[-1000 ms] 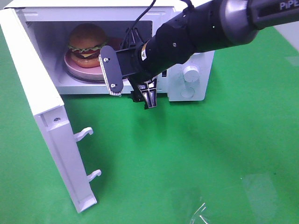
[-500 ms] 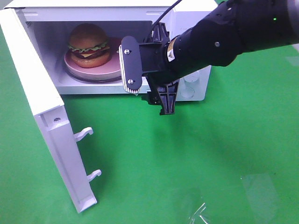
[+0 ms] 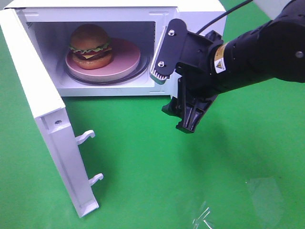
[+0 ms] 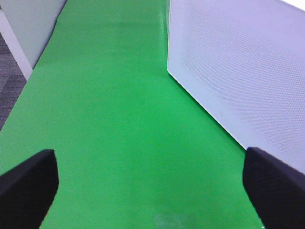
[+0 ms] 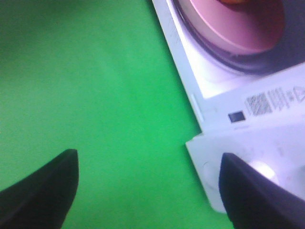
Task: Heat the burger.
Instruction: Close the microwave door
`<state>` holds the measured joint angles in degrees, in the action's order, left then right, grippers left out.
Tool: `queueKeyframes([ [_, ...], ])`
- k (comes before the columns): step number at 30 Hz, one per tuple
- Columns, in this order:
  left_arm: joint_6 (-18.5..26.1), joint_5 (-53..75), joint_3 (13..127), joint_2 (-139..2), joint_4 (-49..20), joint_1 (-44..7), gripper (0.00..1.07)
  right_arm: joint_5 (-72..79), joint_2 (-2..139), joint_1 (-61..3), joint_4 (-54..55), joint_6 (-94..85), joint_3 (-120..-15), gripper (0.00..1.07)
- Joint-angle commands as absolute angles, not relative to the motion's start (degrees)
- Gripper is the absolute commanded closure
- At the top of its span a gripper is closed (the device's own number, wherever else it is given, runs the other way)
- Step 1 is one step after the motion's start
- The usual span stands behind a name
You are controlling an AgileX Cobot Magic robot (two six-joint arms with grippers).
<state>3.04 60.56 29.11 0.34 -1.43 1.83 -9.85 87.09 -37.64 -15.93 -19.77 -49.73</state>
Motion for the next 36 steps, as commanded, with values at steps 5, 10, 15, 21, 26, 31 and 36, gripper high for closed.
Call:
queueKeyframes([
  [5, 3.0, 59.8, 28.8, 1.4, -1.7, 1.4, 0.09, -18.9, 81.4, -37.4, -15.9, -7.8, -46.9, 0.31],
  [10, 3.0, 59.8, 28.8, 1.4, -1.7, 1.4, 0.09, -27.8, 77.3, -37.4, -15.8, 1.3, -46.3, 0.31],
  [15, 3.0, 59.8, 28.8, 1.4, -1.7, 1.4, 0.09, -37.3, 73.3, -37.4, -15.8, 6.5, -46.3, 0.31],
  [21, 3.0, 59.8, 28.8, 1.4, -1.7, 1.4, 0.09, -47.0, 68.9, -37.4, -15.7, 9.7, -46.3, 0.31],
  [26, 3.0, 59.8, 28.8, 1.4, -1.7, 1.4, 0.09, -52.4, 63.5, -37.4, -15.4, 10.4, -46.3, 0.31],
  [31, 3.0, 59.8, 28.8, 1.4, -1.7, 1.4, 0.09, -55.2, 59.4, -37.4, -15.2, 10.7, -46.3, 0.31],
  [36, 3.0, 59.8, 28.8, 1.4, -1.7, 1.4, 0.09, -57.6, 54.1, -36.4, -13.9, 10.7, -46.3, 0.31],
])
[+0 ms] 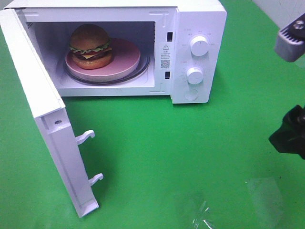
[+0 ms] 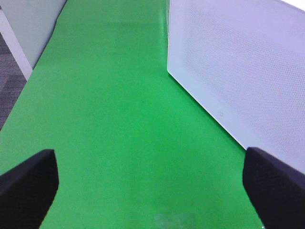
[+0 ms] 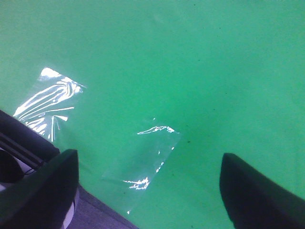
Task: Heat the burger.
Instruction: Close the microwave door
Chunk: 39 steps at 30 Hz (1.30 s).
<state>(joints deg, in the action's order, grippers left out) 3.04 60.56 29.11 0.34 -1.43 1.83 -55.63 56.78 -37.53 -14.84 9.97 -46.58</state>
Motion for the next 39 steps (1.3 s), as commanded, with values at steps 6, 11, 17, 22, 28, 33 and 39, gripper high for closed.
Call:
queueKeyframes([
  [6, 3.0, 59.8, 28.8, 1.4, -1.7, 1.4, 0.09, -58.6, 48.6, -27.0, -10.4, 8.8, -45.1, 0.31],
  [11, 3.0, 59.8, 28.8, 1.4, -1.7, 1.4, 0.09, -58.5, 39.8, -20.1, -9.9, 8.5, -40.5, 0.31],
  [17, 3.0, 59.8, 28.8, 1.4, -1.7, 1.4, 0.09, -57.0, 29.5, -14.4, -8.9, 8.1, -35.4, 0.31],
  [22, 3.0, 59.8, 28.8, 1.4, -1.7, 1.4, 0.09, -55.2, 21.3, -10.5, -4.0, 7.5, -32.0, 0.31],
  [28, 3.0, 59.8, 28.8, 1.4, -1.7, 1.4, 0.09, -56.4, 14.0, -8.0, -4.0, 7.5, -29.9, 0.31],
  [33, 3.0, 59.8, 28.8, 1.4, -1.7, 1.4, 0.09, -57.4, 7.9, -7.4, -5.9, 7.5, -29.0, 0.31],
  [39, 3.0, 59.8, 28.8, 1.4, -1.7, 1.4, 0.09, -57.4, 3.2, -7.4, -5.9, 7.5, -29.0, 0.31],
])
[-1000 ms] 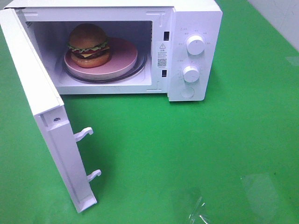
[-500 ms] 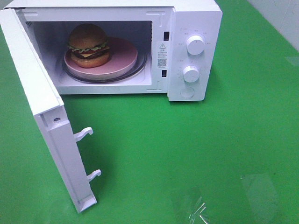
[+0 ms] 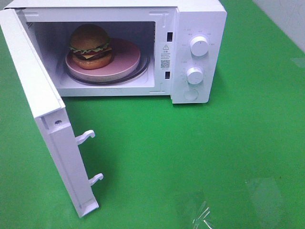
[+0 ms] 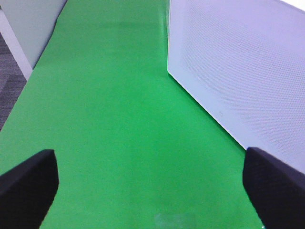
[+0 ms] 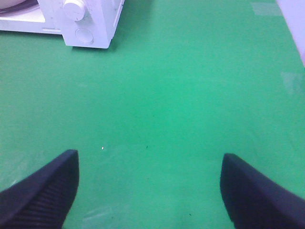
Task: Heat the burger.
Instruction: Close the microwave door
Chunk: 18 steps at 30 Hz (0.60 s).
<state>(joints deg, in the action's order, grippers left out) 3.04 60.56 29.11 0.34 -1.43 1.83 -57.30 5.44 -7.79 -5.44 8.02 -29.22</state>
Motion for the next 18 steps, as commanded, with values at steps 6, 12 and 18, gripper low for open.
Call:
queueKeyframes([
  [6, 3.0, 59.8, 28.8, 1.4, -1.7, 1.4, 0.09, -57.4, -1.8, -7.4, -5.9, 7.4, -29.0, 0.31],
  [12, 3.0, 59.8, 28.8, 1.4, -1.7, 1.4, 0.09, -57.4, -1.7, -7.4, -5.8, 7.3, -29.0, 0.31],
  [18, 3.0, 59.8, 28.8, 1.4, -1.7, 1.4, 0.09, -57.4, -1.7, -7.4, -5.8, 7.3, -29.0, 0.31],
])
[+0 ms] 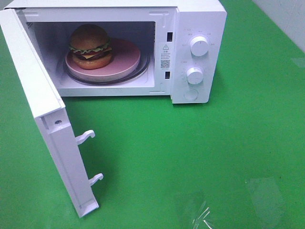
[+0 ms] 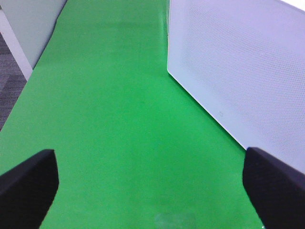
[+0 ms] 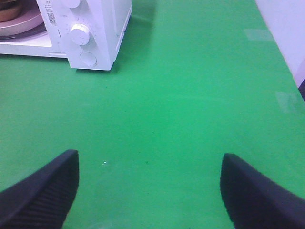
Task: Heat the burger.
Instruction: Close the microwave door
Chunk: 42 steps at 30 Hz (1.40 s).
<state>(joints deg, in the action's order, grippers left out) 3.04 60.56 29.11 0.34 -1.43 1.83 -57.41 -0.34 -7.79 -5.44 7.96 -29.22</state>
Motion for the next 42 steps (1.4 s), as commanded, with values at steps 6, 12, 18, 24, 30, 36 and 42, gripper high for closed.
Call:
queueKeyframes([
  [6, 3.0, 59.8, 28.8, 1.4, -1.7, 1.4, 0.09, -57.4, -1.7, -7.4, -5.8, 7.3, -29.0, 0.31],
  [12, 3.0, 59.8, 28.8, 1.4, -1.7, 1.4, 0.09, -57.4, -1.7, -7.4, -5.8, 7.3, -29.0, 0.31],
  [18, 3.0, 59.8, 28.8, 1.4, -1.7, 1.4, 0.09, -57.4, -1.7, -7.4, -5.8, 7.3, -29.0, 0.31],
  [24, 3.0, 59.8, 28.8, 1.4, -1.7, 1.4, 0.09, -57.4, -1.7, -7.4, -5.8, 7.3, -29.0, 0.31],
  [30, 3.0, 59.8, 28.8, 1.4, -1.7, 1.4, 0.09, -57.4, -1.7, -7.4, -5.8, 7.3, -29.0, 0.31],
  [36, 3.0, 59.8, 28.8, 1.4, -1.7, 1.4, 0.09, -57.4, -1.7, -7.4, -5.8, 7.3, -29.0, 0.31],
  [42, 2.4, 59.5, 29.0, 1.4, -1.8, 1.4, 0.09, -57.4, -1.7, -7.4, -5.8, 7.3, -29.0, 0.31],
])
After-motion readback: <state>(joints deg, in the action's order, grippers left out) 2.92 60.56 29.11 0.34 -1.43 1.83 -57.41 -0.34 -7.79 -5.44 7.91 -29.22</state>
